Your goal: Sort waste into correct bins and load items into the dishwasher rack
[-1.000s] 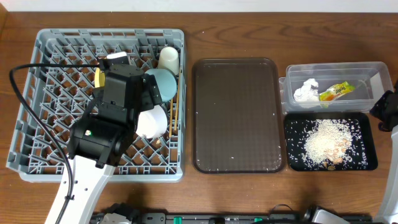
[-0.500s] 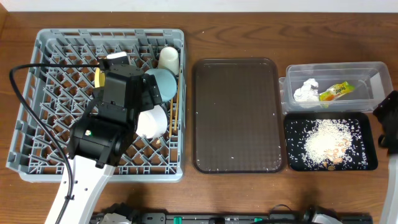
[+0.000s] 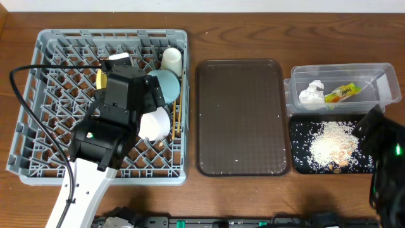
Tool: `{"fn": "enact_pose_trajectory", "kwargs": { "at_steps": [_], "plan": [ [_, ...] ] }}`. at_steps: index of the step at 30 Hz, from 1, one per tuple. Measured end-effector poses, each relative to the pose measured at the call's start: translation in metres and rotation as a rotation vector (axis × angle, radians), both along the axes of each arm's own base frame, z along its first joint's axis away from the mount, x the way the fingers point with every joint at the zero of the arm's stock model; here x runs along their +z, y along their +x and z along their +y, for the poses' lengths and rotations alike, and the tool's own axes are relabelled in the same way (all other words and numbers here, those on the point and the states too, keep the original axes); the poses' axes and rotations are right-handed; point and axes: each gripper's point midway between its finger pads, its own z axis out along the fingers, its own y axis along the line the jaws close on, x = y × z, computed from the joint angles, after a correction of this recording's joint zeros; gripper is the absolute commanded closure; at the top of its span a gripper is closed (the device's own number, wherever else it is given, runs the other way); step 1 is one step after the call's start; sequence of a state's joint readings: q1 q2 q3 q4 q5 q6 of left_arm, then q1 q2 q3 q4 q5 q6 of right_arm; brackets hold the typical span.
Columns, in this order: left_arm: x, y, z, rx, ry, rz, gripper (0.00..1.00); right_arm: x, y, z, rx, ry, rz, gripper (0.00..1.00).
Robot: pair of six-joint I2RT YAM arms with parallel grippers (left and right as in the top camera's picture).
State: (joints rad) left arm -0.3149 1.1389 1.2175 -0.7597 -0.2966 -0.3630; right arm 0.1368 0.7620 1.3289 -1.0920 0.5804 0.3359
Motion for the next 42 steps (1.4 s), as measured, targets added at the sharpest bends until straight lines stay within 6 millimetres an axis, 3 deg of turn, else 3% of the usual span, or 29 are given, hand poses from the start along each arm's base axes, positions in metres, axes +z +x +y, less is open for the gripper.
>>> {"fn": "enact_pose_trajectory", "kwargs": {
  "at_steps": [8,19,24,27,31,37,42],
  "plan": [
    [0.000,0.000,0.000,-0.001,-0.001,0.000,0.05,0.023,-0.036,0.023,0.182,0.036,-0.157,0.01],
    [0.000,0.000,0.000,-0.002,-0.002,0.001,0.05,0.045,-0.116,0.004,0.258,0.077,-0.421,0.01],
    [0.000,0.000,0.000,-0.002,-0.002,0.001,0.05,0.038,-0.139,0.000,0.235,0.030,-0.487,0.01],
    [0.000,0.000,0.000,-0.002,-0.002,0.001,0.05,0.032,-0.137,0.003,0.214,0.013,-0.526,0.01],
    [0.000,0.000,0.000,-0.002,-0.002,0.000,0.05,0.032,-0.116,0.016,0.243,-0.024,-0.620,0.01],
    [0.000,0.000,-0.001,-0.002,-0.002,0.001,0.05,0.041,-0.066,0.050,0.394,-0.095,-0.827,0.01],
    [0.000,0.000,-0.001,-0.002,-0.002,0.001,0.05,0.025,-0.036,0.073,0.497,-0.128,-0.935,0.01]
  ]
}}
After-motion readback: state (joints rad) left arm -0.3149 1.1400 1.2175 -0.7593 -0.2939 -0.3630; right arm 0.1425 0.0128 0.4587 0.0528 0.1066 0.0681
